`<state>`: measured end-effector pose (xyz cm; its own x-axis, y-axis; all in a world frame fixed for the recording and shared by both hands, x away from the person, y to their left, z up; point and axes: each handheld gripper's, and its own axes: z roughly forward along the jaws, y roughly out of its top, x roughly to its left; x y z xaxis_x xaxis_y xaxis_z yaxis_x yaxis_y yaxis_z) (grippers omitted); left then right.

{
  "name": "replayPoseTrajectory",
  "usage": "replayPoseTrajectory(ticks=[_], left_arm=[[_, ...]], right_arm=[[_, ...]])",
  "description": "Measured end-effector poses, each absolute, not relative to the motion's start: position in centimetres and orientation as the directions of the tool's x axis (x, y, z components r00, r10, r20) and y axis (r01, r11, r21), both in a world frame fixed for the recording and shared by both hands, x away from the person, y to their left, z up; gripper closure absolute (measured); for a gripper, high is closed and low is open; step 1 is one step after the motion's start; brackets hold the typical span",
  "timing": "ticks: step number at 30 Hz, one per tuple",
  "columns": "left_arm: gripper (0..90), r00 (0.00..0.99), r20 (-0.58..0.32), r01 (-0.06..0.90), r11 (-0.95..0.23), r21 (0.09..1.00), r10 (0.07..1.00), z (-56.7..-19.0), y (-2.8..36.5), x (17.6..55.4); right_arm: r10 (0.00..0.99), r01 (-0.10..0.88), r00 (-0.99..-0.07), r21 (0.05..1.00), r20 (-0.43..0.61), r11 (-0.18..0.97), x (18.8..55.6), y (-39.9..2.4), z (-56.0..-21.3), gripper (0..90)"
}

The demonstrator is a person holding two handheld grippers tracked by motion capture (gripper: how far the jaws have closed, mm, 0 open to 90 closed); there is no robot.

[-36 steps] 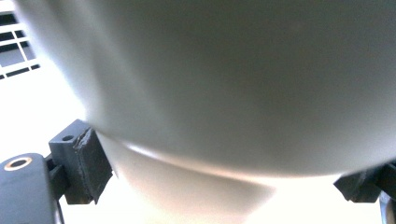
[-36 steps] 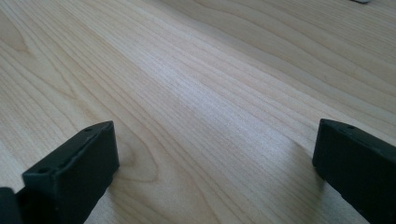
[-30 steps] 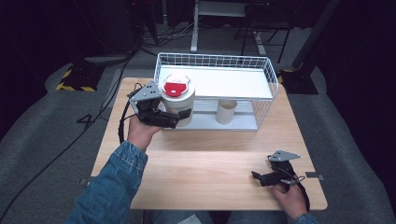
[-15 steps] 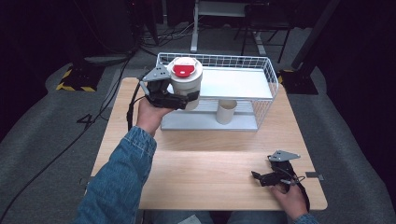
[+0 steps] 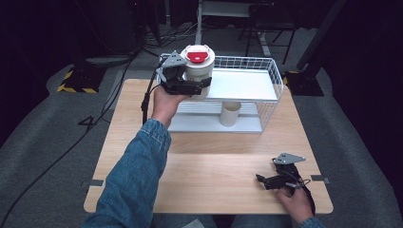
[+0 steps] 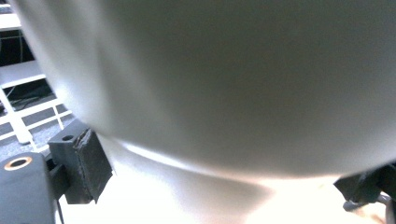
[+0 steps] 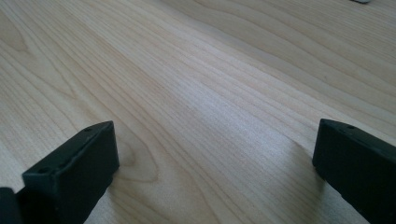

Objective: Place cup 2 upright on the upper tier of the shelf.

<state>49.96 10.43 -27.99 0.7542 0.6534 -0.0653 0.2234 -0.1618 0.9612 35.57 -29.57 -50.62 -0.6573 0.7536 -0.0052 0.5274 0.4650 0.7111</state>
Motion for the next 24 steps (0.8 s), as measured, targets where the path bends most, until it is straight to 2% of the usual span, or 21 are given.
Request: replayPoseTrajectory(ticks=[13, 24], left_arm=[[10.2, 0.707, -0.062, 0.252, -0.168, 0.953, 0.704, -28.1, 7.8, 52.9], [10.2, 0.660, -0.055, 0.255, -0.154, 0.955, 0.749, -28.6, 6.5, 53.9]], right_arm=[[0.755, 0.529, -0.656, 0.712, -0.003, 0.463, 35.6, -29.6, -50.6, 0.4], [0.754, 0.527, -0.657, 0.712, -0.005, 0.464, 35.6, -29.6, -50.6, 0.4]])
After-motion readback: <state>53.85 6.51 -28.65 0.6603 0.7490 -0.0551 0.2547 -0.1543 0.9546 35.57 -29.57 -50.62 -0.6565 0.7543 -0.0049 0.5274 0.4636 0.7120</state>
